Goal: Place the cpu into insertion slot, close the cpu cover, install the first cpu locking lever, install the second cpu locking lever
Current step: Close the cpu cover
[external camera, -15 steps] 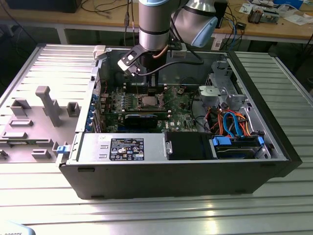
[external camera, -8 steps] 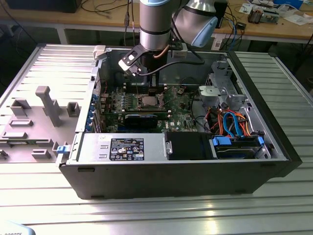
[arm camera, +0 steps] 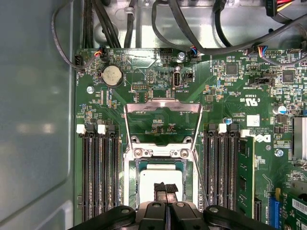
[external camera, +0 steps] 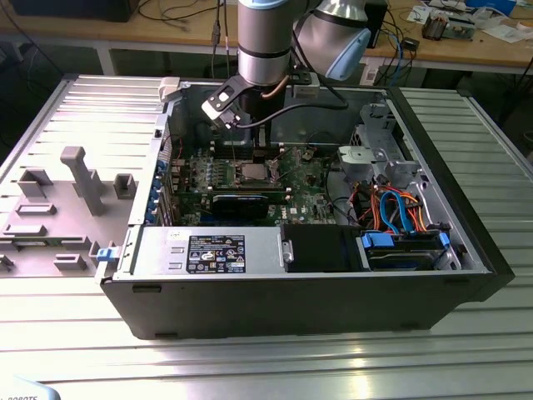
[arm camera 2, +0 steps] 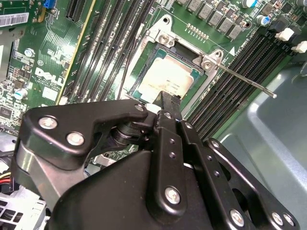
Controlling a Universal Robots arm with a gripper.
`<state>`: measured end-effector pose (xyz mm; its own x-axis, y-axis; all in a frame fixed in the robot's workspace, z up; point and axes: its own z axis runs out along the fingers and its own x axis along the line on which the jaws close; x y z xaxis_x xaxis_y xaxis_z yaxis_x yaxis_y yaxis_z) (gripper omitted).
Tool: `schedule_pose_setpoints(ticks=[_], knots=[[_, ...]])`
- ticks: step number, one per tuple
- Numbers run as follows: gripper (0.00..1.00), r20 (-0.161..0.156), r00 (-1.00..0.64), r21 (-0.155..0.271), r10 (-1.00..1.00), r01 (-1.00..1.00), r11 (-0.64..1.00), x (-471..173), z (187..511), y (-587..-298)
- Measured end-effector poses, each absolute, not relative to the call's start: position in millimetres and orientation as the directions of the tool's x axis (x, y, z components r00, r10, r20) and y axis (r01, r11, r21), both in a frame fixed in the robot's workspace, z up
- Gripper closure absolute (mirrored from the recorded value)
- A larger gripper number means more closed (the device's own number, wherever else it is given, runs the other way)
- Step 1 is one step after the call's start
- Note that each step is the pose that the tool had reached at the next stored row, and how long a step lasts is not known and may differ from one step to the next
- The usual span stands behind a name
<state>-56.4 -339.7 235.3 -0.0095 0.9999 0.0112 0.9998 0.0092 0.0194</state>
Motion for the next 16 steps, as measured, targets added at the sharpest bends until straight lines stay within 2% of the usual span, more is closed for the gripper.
schedule_pose_setpoints(ticks=[16], knots=[[0.89,-0.002,-0.010,0.019,1.000,1.000,0.010,-56.4,235.3,-339.8]])
